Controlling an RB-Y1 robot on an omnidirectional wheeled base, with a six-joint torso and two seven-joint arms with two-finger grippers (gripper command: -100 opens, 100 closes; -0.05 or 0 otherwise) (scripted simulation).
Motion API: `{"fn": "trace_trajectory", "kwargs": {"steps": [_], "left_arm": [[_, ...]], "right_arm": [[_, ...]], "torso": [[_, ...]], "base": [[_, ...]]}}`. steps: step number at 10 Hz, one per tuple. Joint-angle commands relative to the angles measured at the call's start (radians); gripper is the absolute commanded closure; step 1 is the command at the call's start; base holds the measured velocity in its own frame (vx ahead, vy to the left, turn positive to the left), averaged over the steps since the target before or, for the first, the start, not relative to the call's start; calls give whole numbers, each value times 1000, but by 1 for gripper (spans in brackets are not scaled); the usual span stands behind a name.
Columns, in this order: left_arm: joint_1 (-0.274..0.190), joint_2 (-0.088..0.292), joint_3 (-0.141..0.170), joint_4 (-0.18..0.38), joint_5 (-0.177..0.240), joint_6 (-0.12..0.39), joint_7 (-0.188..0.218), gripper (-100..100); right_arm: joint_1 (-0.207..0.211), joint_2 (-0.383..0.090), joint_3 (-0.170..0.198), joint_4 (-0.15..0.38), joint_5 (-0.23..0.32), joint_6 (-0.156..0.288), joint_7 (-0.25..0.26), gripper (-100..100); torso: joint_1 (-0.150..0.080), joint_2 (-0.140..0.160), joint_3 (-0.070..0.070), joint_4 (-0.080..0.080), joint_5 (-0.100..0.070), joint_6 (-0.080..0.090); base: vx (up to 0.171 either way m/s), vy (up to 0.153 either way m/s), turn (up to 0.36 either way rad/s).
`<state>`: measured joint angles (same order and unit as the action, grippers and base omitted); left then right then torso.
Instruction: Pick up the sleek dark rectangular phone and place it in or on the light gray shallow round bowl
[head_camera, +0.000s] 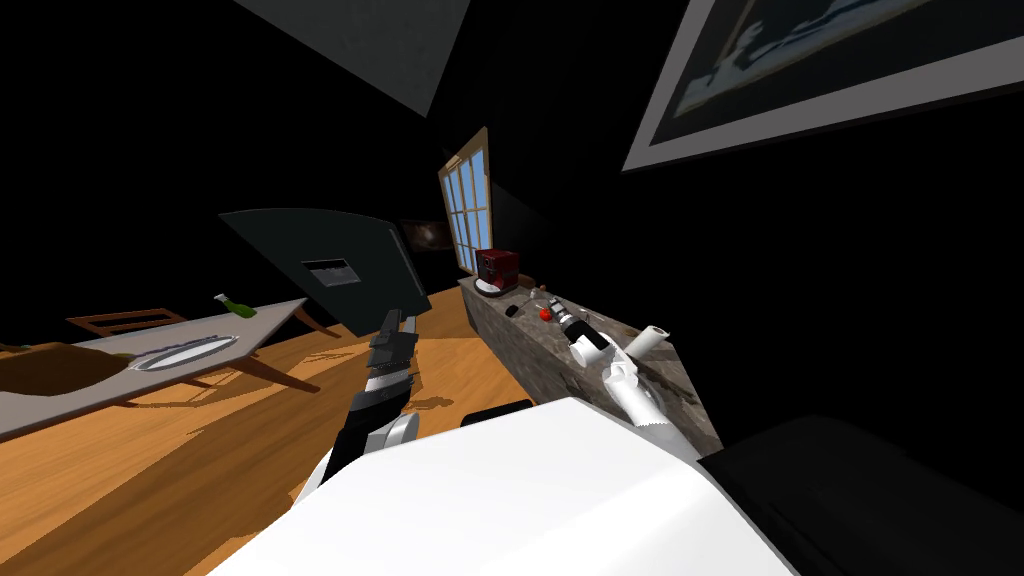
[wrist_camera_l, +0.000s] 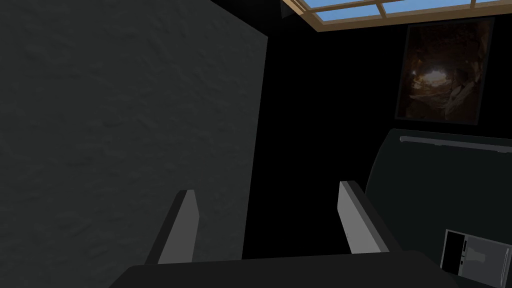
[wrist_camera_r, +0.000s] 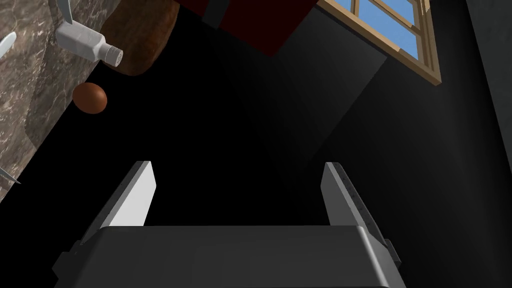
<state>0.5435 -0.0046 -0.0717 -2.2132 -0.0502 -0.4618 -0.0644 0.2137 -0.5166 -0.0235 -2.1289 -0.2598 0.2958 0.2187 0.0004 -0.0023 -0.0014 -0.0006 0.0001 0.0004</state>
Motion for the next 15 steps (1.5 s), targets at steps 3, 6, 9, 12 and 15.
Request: {"fn": "trace_trajectory", "kwargs": {"steps": [3,6,9,12,15], "left_arm": [[0,0,0,0,0,0,0,0],[0,0,0,0,0,0,0,0],[0,0,0,0,0,0,0,0],[0,0,0,0,0,0,0,0],[0,0,0,0,0,0,0,0]], "right_arm": [[-26,-53,-7,27,-31,108,15,-100],[-42,-84,-10,42,-51,179,27,-100],[-57,-114,-12,58,-72,254,40,-100],[-72,-144,-14,74,-93,331,54,-100],[-85,-172,-16,90,-116,400,69,-100]], "torso": [[0,0,0,0,0,0],[0,1,1,0,0,0],[0,1,1,0,0,0],[0,1,0,0,0,1],[0,2,1,0,0,1]], "base": [[32,-7,81],[20,-6,44],[16,-5,49],[19,-10,39],[9,-8,31]]}}
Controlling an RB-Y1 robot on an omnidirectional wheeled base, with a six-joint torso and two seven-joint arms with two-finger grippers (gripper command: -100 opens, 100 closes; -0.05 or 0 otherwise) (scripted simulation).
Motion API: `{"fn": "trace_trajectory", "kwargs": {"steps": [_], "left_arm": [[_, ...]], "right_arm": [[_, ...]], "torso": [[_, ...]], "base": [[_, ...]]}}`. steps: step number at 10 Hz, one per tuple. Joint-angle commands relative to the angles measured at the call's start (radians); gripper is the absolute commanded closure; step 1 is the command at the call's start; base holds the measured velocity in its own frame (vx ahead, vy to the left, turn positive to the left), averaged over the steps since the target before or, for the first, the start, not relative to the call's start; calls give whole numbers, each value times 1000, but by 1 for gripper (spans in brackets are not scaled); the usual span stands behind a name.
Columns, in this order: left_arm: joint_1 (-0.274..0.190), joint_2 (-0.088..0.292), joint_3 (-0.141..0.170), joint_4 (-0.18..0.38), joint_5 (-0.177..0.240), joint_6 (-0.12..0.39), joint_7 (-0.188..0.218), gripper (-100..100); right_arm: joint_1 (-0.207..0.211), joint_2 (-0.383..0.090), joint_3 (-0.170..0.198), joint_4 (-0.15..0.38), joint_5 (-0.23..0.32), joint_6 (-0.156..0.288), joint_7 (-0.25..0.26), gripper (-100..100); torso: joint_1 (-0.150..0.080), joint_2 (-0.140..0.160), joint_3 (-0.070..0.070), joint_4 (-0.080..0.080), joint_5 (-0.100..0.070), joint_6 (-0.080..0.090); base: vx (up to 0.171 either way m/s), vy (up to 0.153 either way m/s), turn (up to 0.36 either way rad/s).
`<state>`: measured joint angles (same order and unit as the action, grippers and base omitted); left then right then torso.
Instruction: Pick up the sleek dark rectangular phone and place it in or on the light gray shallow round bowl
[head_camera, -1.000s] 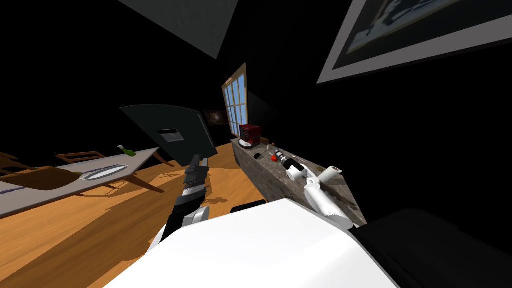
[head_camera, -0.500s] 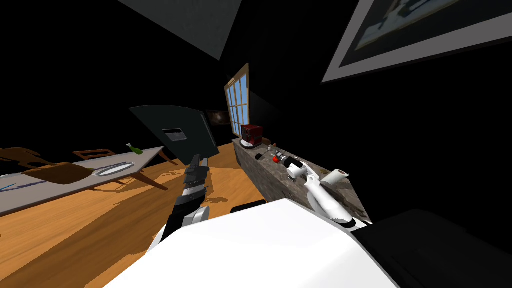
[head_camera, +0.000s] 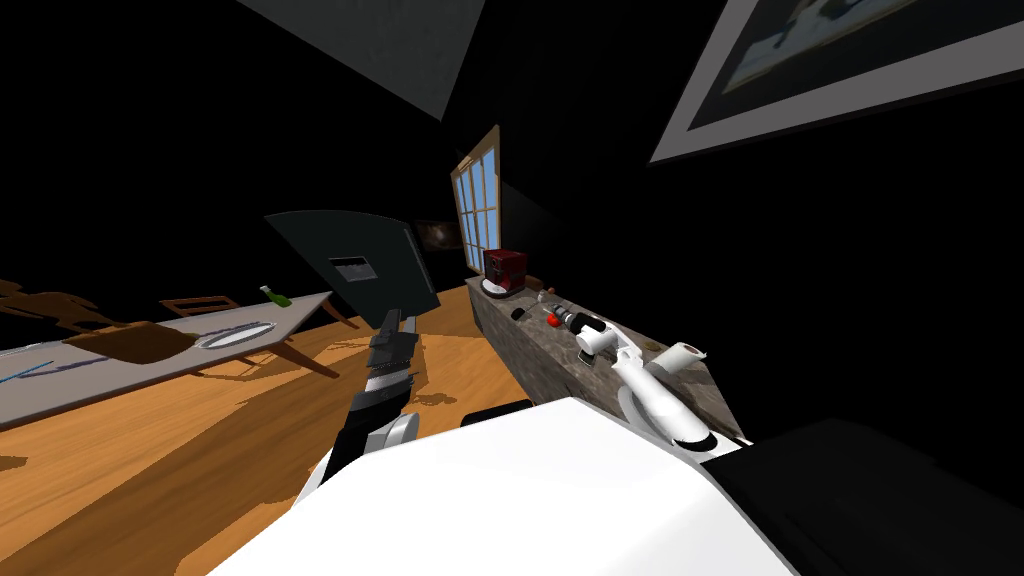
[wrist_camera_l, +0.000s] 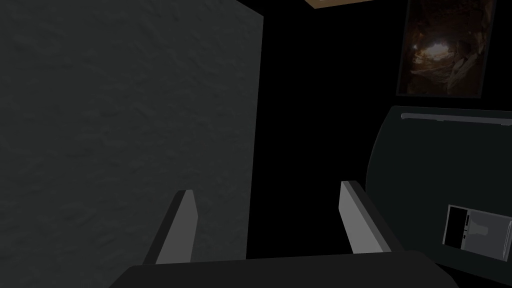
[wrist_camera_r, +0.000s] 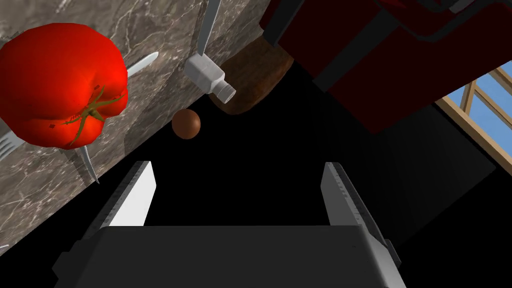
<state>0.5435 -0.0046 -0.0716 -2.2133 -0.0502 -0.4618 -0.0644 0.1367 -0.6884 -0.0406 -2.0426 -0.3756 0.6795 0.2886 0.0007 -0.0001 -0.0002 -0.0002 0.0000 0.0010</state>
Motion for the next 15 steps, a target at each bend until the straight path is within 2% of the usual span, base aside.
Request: {"fn": "trace_trajectory", "kwargs": {"steps": [1,2,3,4,7,8,9,10,15], "left_arm": [[0,0,0,0,0,0,0,0],[0,0,0,0,0,0,0,0],[0,0,0,0,0,0,0,0],[0,0,0,0,0,0,0,0],[0,0,0,0,0,0,0,0],[0,0,0,0,0,0,0,0],[0,0,0,0,0,0,0,0],[0,0,0,0,0,0,0,0],[0,0,0,0,0,0,0,0]], "right_arm": [[-21,-28,0,20,-23,50,16,-100],[-21,-28,0,20,-23,77,16,-100],[-21,-28,0,20,-23,84,16,-100],[-32,-54,-2,36,-46,129,32,-100],[-43,-78,-4,53,-70,214,49,-100],[-43,-78,-4,53,-70,217,49,-100],[-52,-101,-5,69,-93,256,67,-100],[-52,-101,-5,69,-93,281,67,-100],[-72,-158,-6,117,-165,436,121,-100]], "torso": [[0,0,0,0,0,0],[0,0,0,0,0,0],[0,0,0,0,0,0],[0,0,0,0,0,0],[-1,0,0,0,0,0],[-1,0,0,0,0,0],[0,1,0,0,0,0],[0,1,0,0,0,0],[-1,1,1,0,0,0]], "base": [[9,-9,49],[8,-12,33],[3,-7,-3],[1,-13,33],[2,-15,20],[-1,-7,-7],[-5,-12,12],[-5,-15,9],[-8,-16,-3]]}}
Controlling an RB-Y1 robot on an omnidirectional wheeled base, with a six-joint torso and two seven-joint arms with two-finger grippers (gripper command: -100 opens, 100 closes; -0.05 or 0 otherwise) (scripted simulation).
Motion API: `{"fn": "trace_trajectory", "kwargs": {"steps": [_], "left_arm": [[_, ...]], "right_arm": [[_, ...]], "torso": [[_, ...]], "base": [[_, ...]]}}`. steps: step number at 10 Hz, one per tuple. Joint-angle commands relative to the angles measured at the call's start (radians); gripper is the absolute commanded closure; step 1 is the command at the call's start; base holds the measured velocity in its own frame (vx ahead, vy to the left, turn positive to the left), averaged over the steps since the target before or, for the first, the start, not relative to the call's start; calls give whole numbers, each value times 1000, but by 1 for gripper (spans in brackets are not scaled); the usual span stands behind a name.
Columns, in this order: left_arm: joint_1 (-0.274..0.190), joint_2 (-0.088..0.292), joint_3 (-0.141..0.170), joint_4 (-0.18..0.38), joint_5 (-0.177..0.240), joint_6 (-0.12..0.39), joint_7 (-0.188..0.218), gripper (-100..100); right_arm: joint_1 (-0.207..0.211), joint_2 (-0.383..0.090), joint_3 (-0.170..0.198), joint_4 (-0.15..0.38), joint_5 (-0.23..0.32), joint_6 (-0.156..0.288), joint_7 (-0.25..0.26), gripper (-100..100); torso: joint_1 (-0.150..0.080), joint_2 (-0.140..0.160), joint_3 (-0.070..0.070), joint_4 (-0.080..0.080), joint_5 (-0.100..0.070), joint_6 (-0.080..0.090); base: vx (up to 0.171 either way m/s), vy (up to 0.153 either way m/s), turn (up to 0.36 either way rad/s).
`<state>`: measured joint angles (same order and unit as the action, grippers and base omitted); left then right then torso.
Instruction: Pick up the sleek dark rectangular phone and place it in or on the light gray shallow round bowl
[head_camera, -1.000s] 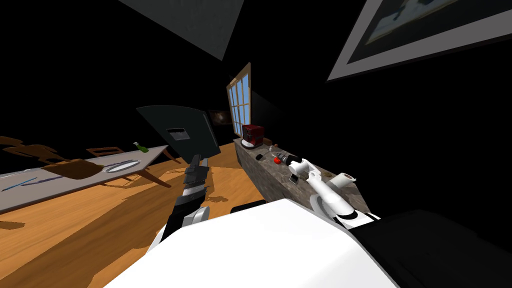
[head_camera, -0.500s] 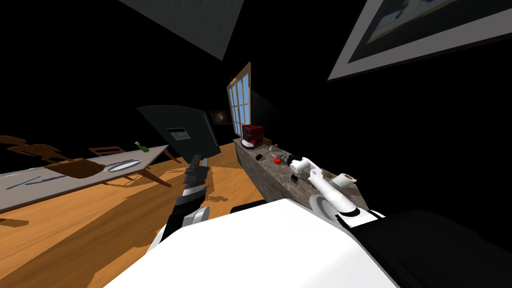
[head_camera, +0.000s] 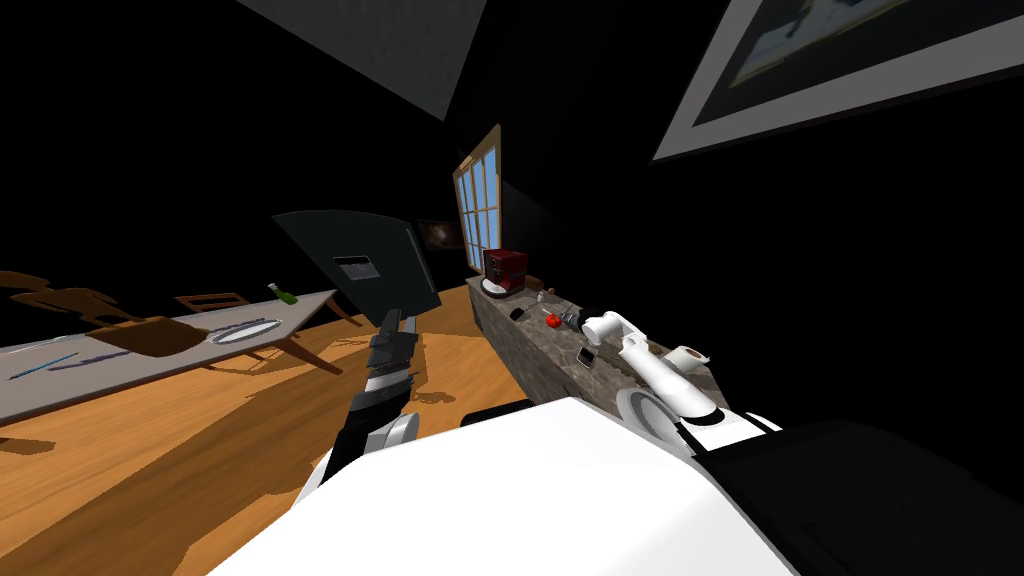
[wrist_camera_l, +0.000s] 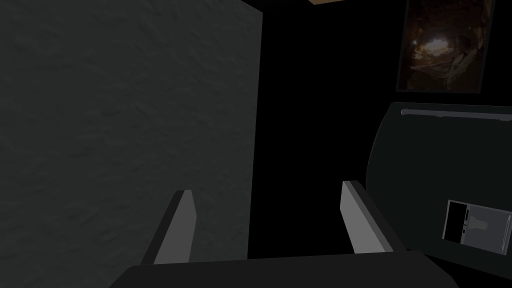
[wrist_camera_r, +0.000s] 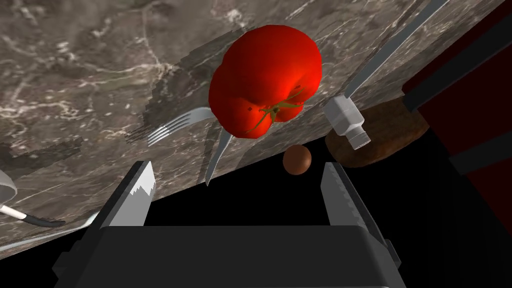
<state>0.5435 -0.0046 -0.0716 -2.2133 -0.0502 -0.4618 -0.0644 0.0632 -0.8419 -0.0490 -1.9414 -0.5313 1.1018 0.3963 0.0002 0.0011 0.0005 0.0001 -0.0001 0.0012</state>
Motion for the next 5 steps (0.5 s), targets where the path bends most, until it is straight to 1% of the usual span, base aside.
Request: {"fn": "trace_trajectory", "kwargs": {"steps": [1,2,3,4,5], "left_arm": [[0,0,0,0,0,0,0,0],[0,0,0,0,0,0,0,0],[0,0,0,0,0,0,0,0],[0,0,0,0,0,0,0,0],[0,0,0,0,0,0,0,0]], "right_arm": [[1,-5,3,16,-9,37,14,-100],[-3,-21,4,31,-32,77,31,-100],[-3,-21,4,31,-32,91,31,-100],[-5,-35,7,46,-55,128,49,-100],[-5,-35,7,46,-55,142,49,-100]], "torso": [[0,0,0,0,0,0],[0,0,0,0,0,0],[0,0,0,0,0,0],[0,0,0,0,0,0],[0,0,0,0,0,0]], "base": [[-7,-13,-5],[-10,-10,-16],[-8,-9,-6],[-9,-11,-15],[-6,-8,-10]]}}
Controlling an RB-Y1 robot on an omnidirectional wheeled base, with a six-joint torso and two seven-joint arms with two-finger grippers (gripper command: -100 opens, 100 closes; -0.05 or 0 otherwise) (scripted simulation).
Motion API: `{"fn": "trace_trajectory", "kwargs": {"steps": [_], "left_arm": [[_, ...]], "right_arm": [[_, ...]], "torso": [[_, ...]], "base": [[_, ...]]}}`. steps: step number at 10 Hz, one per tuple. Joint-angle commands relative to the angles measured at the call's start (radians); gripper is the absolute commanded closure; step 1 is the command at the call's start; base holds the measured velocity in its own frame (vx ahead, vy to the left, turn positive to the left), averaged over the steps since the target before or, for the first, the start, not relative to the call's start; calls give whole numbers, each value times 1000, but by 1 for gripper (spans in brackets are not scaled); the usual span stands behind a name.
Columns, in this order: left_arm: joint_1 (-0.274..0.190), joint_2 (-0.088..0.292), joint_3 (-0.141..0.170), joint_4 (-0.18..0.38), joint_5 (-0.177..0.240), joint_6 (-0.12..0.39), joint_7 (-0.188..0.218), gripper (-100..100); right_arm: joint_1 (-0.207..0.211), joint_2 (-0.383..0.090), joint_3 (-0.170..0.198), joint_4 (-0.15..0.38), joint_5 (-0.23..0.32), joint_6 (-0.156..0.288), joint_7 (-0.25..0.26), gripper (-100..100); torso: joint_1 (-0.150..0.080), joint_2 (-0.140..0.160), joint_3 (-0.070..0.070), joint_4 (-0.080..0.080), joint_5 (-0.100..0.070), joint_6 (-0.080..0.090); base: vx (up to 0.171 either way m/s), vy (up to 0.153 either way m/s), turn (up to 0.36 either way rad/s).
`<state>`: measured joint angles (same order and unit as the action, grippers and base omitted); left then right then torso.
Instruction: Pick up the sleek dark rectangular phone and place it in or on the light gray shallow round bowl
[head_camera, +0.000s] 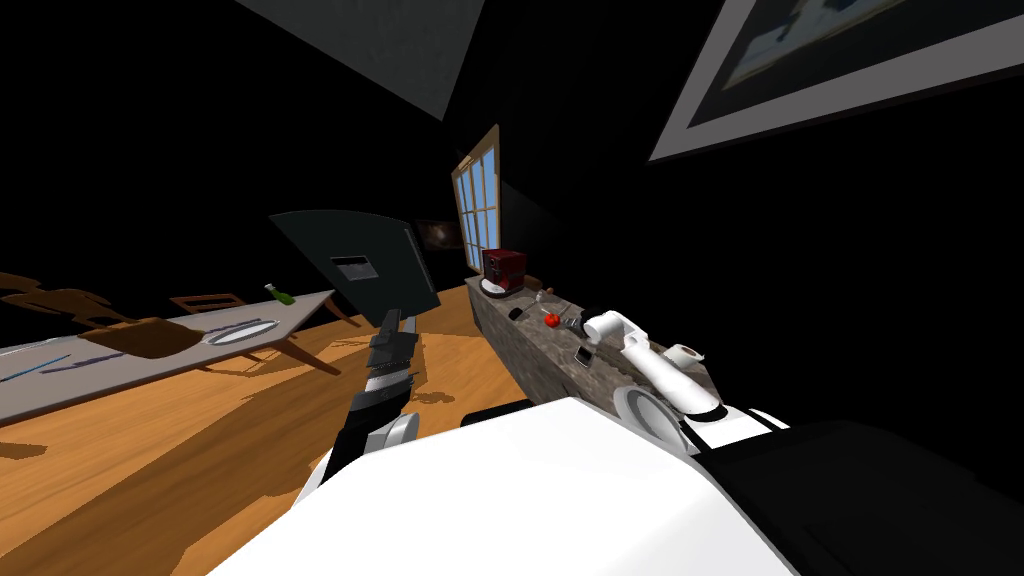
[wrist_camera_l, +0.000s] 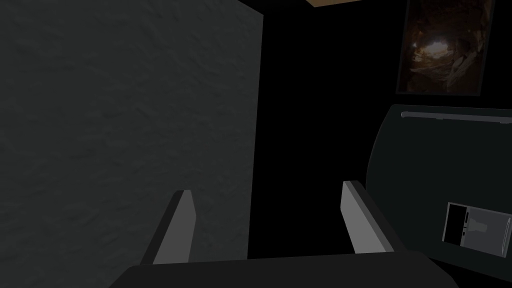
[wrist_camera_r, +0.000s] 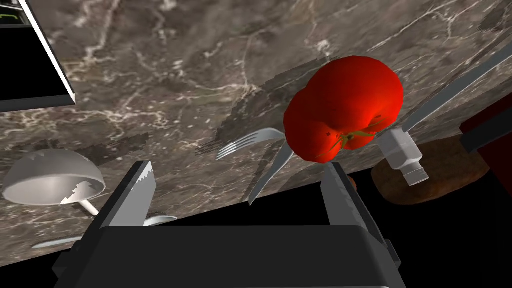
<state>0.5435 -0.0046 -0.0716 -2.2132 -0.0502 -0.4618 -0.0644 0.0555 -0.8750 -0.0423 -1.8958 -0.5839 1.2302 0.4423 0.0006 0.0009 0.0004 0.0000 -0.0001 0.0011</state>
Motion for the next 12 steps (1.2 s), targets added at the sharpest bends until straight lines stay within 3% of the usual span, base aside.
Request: {"fn": "trace_trajectory", "kwargs": {"steps": [1,4,7,12], "left_arm": [[0,0,0,0,0,0,0,0],[0,0,0,0,0,0,0,0],[0,0,0,0,0,0,0,0],[0,0,0,0,0,0,0,0]], "right_arm": [[1,-14,3,15,-25,50,19,-100],[1,-24,7,28,-46,104,35,-100],[3,-44,19,62,-102,207,76,-100],[8,-51,33,88,-152,299,112,-100]], "torso": [[0,0,0,0,0,0],[0,0,0,0,0,0],[0,0,0,0,0,0],[1,-1,0,0,0,0]], "base": [[-4,-8,-18],[-4,-5,-13],[-3,-3,-28],[4,4,-12]]}}
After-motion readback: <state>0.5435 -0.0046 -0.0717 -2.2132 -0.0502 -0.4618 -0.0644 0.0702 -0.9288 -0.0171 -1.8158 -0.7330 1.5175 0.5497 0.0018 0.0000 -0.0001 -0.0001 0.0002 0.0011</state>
